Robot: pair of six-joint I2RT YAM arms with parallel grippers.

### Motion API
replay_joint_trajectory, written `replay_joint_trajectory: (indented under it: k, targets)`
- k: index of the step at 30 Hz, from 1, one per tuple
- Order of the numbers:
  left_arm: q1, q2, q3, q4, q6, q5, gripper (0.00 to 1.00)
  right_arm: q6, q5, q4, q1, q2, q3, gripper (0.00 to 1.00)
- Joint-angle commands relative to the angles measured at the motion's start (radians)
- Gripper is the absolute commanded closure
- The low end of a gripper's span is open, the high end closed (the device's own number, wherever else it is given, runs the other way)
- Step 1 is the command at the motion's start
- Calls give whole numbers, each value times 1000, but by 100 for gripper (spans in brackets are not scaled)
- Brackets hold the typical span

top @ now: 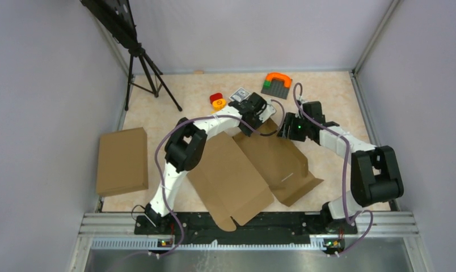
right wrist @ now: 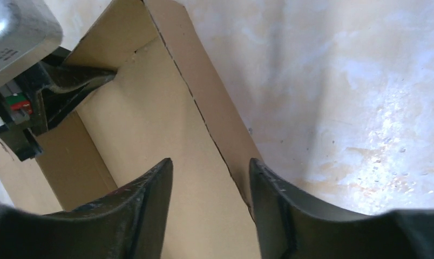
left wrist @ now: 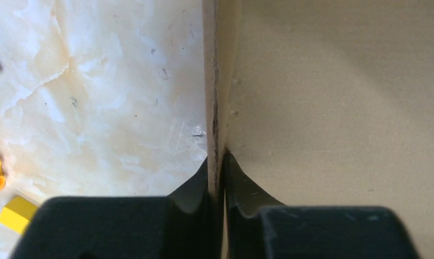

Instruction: Fold the paper box

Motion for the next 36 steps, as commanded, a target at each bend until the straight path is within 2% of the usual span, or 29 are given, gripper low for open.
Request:
replay_joint_trajectory:
  k: [1, 3, 5, 9, 12, 19, 27, 28, 32, 36]
  targets:
    - [-23, 25, 21, -16, 0, -76, 80, -26, -8, 32, 22, 33, 11, 51]
    - [-23, 20, 23, -9, -4, -60, 74, -31, 3, 35, 37, 39, 7, 54]
    - [-23, 17, 29, -2, -11, -49, 73, -43, 9, 37, 54, 44, 7, 54]
    - [-23, 30, 59, -9, -18, -49, 84, -63, 30, 35, 89, 45, 11, 55]
    - [-23, 33, 67, -10, -27, -61, 71, -63, 33, 35, 96, 44, 13, 56]
    - [-23, -7, 22, 56, -38, -65, 67, -65, 29, 32, 98, 37, 15, 57]
    - [-24, -61, -35, 138, -44, -40, 55, -66, 33, 26, 98, 37, 17, 59]
    - [-24, -63, -34, 136, -42, -36, 54, -66, 39, 24, 99, 38, 18, 60]
    - [-23, -72, -28, 110, -32, -23, 52, -62, 66, -2, 97, 57, 33, 77]
    - [-23, -77, -13, 71, -14, 0, 51, -60, 70, -1, 98, 66, 36, 79]
